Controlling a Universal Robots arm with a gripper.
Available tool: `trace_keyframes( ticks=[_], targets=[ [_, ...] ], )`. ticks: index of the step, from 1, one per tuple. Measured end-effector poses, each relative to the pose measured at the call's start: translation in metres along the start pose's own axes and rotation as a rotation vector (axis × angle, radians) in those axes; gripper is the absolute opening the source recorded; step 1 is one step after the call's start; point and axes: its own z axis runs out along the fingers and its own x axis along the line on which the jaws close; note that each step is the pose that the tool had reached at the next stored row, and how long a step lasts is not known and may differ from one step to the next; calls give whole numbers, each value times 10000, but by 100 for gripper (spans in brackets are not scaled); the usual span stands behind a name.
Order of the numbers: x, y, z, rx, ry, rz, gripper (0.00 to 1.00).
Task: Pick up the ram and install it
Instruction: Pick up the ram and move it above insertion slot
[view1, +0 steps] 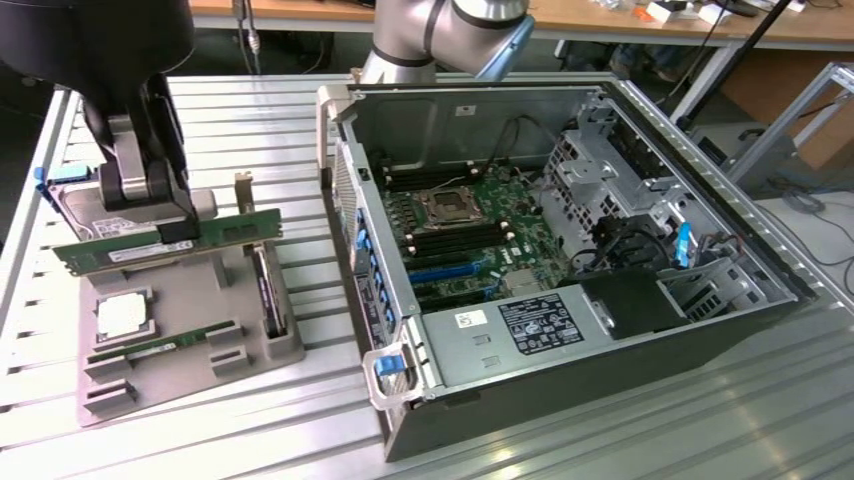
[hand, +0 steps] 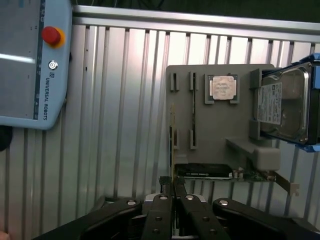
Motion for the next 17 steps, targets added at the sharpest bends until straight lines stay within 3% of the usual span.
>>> trace_keyframes(
  ticks=[17],
  targets=[
    [16, -169, 3, -4, 44, -1, 12]
  ],
)
